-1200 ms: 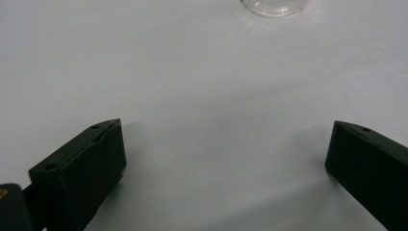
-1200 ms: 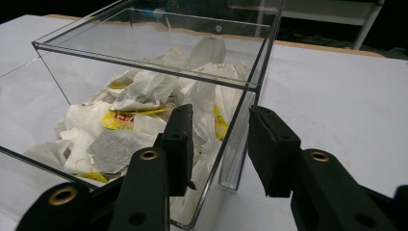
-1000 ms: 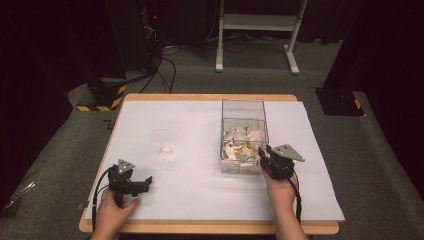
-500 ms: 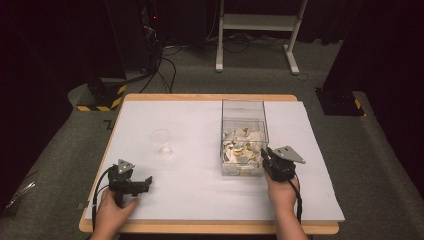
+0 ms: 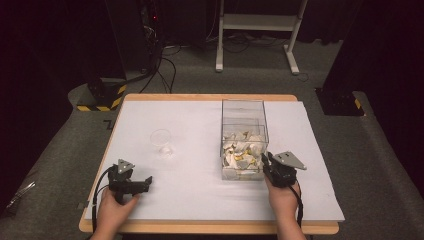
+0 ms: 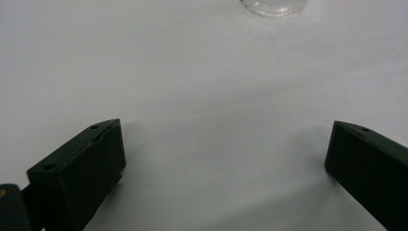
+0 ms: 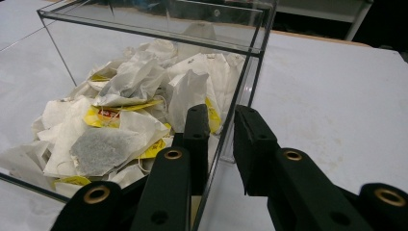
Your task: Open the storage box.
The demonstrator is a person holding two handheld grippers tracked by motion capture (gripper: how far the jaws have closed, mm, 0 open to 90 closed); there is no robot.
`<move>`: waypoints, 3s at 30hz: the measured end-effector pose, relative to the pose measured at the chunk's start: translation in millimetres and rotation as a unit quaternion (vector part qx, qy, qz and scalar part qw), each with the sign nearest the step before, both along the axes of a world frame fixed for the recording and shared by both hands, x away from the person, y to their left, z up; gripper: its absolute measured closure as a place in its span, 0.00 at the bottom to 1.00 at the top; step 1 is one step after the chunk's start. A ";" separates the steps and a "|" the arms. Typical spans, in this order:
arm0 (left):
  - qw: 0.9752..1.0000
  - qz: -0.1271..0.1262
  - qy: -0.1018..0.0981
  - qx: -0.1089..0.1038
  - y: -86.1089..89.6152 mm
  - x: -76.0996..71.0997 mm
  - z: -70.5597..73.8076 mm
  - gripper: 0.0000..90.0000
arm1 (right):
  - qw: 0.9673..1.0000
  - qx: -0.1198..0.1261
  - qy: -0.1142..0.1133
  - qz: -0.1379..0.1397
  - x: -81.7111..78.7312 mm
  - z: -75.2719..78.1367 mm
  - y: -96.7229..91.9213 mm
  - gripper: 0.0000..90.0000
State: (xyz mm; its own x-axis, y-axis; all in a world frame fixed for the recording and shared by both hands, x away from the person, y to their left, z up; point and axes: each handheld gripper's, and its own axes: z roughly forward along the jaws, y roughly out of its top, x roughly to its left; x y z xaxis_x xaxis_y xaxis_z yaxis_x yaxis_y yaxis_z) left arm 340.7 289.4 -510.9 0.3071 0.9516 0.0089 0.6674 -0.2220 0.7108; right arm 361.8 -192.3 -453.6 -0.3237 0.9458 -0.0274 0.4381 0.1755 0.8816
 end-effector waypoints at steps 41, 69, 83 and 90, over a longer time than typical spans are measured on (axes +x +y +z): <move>1.000 0.002 0.001 0.000 -0.9 0.9 0.0 0.01 | 1.000 -0.005 0.009 0.005 -20.8 -0.4 1.2 0.84; 1.000 0.002 0.001 0.000 -0.9 0.9 0.1 0.01 | 1.000 -0.023 0.020 0.003 -37.0 7.3 1.6 0.87; 1.000 0.001 0.001 0.000 -0.7 0.7 0.2 0.01 | 0.999 -0.030 0.024 0.001 -60.0 8.8 1.8 0.84; 1.000 0.002 0.001 0.000 -0.8 0.8 0.1 0.01 | 1.000 0.003 0.000 0.009 -56.9 17.3 -8.3 0.68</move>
